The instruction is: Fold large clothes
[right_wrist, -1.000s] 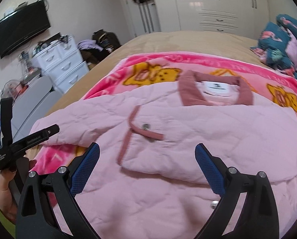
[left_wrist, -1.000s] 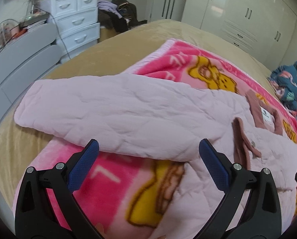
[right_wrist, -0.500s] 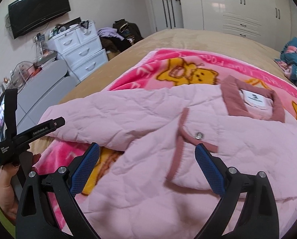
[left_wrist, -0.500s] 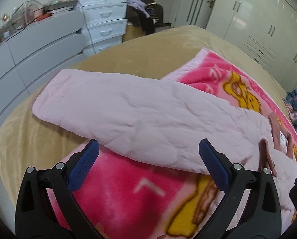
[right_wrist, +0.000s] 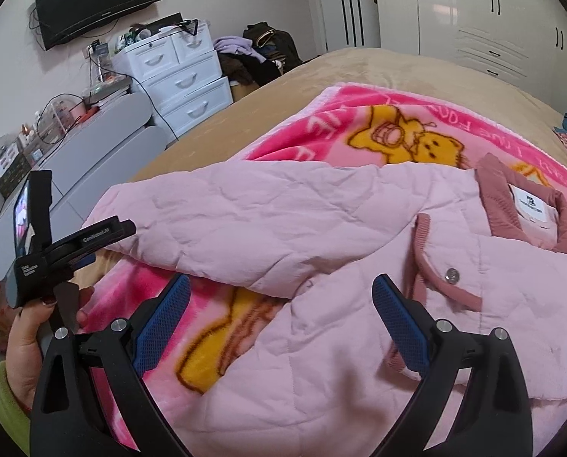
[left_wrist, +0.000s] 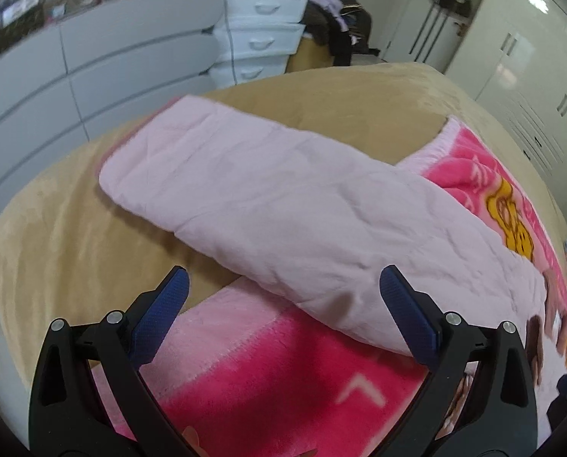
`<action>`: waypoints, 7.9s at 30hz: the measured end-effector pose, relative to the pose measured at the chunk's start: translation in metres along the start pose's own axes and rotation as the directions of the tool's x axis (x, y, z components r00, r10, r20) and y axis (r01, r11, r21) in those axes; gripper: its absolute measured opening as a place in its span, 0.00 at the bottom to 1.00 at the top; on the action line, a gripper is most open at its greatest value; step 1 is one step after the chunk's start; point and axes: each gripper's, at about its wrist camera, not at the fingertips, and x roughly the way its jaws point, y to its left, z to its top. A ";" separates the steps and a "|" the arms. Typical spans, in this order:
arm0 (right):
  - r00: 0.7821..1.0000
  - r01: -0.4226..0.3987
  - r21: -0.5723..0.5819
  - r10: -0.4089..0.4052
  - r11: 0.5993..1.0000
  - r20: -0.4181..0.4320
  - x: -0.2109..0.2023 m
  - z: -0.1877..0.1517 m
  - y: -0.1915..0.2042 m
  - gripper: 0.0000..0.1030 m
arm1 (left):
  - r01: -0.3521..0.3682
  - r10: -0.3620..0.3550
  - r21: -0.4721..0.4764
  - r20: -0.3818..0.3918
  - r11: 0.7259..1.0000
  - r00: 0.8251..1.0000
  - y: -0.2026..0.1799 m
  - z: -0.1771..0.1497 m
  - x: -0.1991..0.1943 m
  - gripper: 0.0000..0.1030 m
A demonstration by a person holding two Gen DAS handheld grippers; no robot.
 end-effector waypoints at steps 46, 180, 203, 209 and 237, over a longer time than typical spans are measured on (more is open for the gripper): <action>0.975 0.134 0.368 -0.189 0.920 0.116 -0.168 -0.108 -0.159 0.93 | 0.411 -0.461 0.208 0.385 0.887 0.800 -0.110 0.010 -0.177 0.08; 0.937 0.244 0.410 -0.322 0.879 0.132 -0.184 -0.130 -0.329 0.39 | 0.451 -0.413 0.607 -0.213 0.655 0.886 -0.310 -0.131 -0.085 0.91; 0.923 0.269 0.318 -0.337 0.909 0.184 -0.185 -0.102 -0.281 0.78 | 0.439 -0.306 0.613 -0.315 0.657 0.898 -0.305 -0.159 -0.036 0.91; 0.945 0.266 0.243 -0.302 0.933 0.126 -0.157 -0.086 -0.264 0.81 | 0.462 -0.319 0.588 -0.335 0.665 0.886 -0.296 -0.163 -0.019 0.91; 0.953 0.301 0.264 -0.287 0.916 -0.094 -0.066 -0.090 -0.276 0.89 | 0.457 -0.308 0.585 -0.341 0.670 0.888 -0.298 -0.166 -0.006 0.92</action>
